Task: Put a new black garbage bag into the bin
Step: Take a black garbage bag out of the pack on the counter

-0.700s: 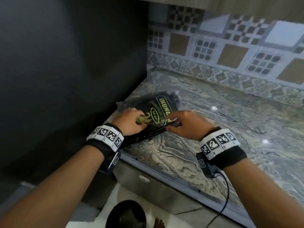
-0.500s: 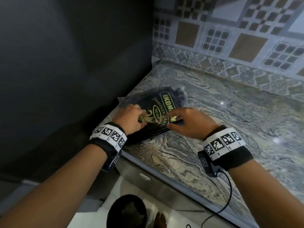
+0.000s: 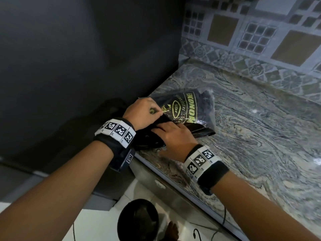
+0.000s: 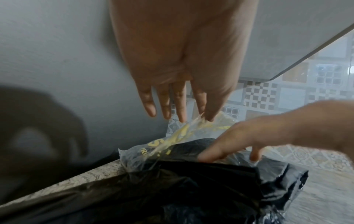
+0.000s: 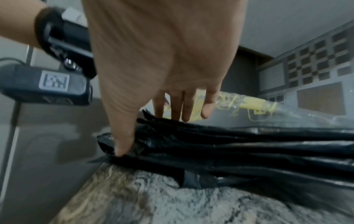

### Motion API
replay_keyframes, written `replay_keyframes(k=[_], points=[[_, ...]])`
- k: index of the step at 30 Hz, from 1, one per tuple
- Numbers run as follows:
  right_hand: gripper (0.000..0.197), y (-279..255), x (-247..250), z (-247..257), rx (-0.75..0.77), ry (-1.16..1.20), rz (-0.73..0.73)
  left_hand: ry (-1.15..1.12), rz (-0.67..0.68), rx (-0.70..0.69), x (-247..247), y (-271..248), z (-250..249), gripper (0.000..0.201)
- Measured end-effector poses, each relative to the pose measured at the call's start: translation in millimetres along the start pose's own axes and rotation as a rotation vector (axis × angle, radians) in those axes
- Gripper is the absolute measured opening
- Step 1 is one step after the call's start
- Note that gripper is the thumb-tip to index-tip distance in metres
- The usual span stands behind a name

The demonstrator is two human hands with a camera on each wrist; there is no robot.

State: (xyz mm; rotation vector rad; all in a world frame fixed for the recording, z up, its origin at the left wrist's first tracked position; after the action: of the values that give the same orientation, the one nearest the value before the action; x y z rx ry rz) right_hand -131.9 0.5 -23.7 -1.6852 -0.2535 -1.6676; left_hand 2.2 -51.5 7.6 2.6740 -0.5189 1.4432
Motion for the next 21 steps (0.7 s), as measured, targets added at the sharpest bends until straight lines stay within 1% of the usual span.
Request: replay_keyframes(k=[1,2,5,6,9,12,14,15,17,19,21], points=[[0.067,4.8,-2.2,0.6,-0.018,-0.008,-0.025,0.000,-0.002,0.003,0.6,0.1,-0.2,0.016],[0.061,8.9,-2.8,0.3,-0.036,-0.011,-0.051,-0.002,-0.005,0.008,1.1,0.4,-0.1,0.017],[0.035,16.7,0.1,-3.5,-0.086,-0.050,-0.061,-0.007,-0.017,0.010,1.5,-0.1,-0.7,0.017],[0.030,17.3,1.3,-4.6,-0.089,-0.052,-0.060,-0.006,-0.017,0.009,1.2,-0.8,-0.7,0.018],[0.025,15.7,4.0,-8.3,-0.095,-0.004,-0.078,-0.038,-0.024,0.010,1.7,-7.8,2.2,0.018],[0.025,11.2,5.3,-9.0,-0.091,0.074,-0.097,-0.102,-0.082,0.054,6.5,-27.8,14.3,0.022],[0.025,6.0,5.8,-9.1,-0.079,0.117,-0.113,-0.168,-0.134,0.137,6.0,-51.7,29.1,0.031],[0.024,3.1,5.9,-8.5,-0.073,0.132,-0.123,-0.205,-0.152,0.210,2.6,-66.7,38.4,0.037],[0.023,-2.6,5.2,-7.1,-0.065,0.152,-0.148,-0.279,-0.176,0.398,-9.8,-99.0,57.5,0.053],[0.022,-8.0,4.0,-4.8,-0.066,0.177,-0.173,-0.411,-0.195,0.567,-30.4,-124.4,75.7,0.067],[0.021,-12.5,2.1,-0.9,-0.063,0.204,-0.190,-0.602,-0.172,0.664,-52.8,-137.5,86.1,0.077]])
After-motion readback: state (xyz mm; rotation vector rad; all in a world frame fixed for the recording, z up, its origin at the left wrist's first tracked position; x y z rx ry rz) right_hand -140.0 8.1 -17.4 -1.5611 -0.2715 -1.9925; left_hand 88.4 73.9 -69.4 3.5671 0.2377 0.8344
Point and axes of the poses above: each hand's wrist, its own y-axis towards the middle knuckle, its own x-axis out of the back of the hand, z = x × y, the point moved 3 cm from there along y, towards the middle knuckle, and after that the axes turned 15 degrees about z, right-handed, at the moved point
